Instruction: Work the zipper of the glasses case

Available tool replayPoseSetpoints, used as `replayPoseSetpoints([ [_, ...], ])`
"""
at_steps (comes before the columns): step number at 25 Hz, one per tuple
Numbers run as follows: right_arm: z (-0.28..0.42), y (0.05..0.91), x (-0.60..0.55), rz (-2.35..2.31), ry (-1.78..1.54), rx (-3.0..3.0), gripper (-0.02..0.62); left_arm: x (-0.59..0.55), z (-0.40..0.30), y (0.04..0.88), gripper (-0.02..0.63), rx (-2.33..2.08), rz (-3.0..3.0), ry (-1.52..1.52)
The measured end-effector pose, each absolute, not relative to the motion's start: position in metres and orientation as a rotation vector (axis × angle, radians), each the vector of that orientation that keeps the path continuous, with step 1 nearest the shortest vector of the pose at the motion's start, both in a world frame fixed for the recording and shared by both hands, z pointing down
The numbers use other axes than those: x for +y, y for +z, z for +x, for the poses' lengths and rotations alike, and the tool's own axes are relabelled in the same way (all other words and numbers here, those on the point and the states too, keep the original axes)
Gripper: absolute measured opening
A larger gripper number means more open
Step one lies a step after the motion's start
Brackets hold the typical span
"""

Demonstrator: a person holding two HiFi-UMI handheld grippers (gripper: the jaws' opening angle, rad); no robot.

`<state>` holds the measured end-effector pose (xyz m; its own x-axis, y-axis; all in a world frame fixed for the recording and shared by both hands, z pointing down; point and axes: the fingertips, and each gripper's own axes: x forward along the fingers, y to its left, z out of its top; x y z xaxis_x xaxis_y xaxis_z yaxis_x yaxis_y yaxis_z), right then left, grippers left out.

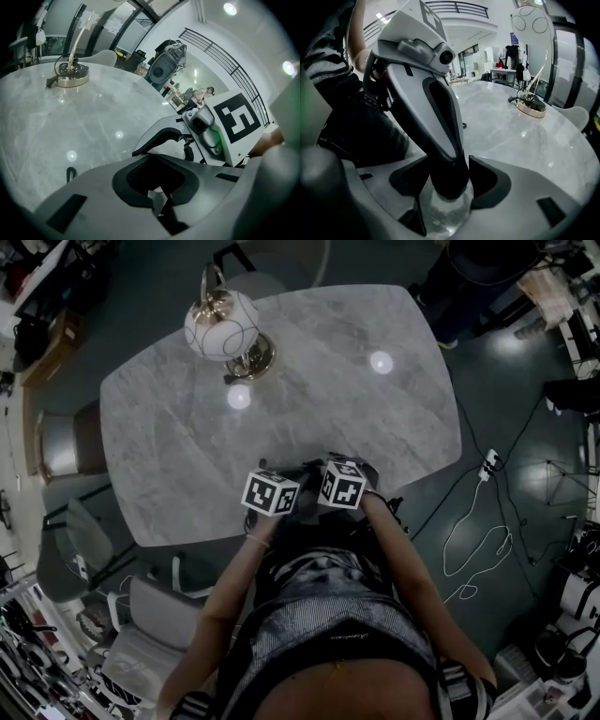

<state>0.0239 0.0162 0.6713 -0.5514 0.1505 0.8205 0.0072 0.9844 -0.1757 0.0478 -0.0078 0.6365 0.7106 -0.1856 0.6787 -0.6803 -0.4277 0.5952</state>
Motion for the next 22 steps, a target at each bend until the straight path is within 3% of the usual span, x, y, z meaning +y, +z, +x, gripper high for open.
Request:
replayPoseSetpoints([
  [10, 0.038, 0.663, 0.011, -0.083, 0.286, -2.183, 0.308, -0.009, 0.038, 0.625, 0.006, -0.634, 2.006, 0.515],
  [22, 0.048, 0.627, -0.011, -0.027, 0.219, -2.299, 0.31, -0.019, 0.019, 0.572, 0.008, -0.485, 2.201, -0.018],
])
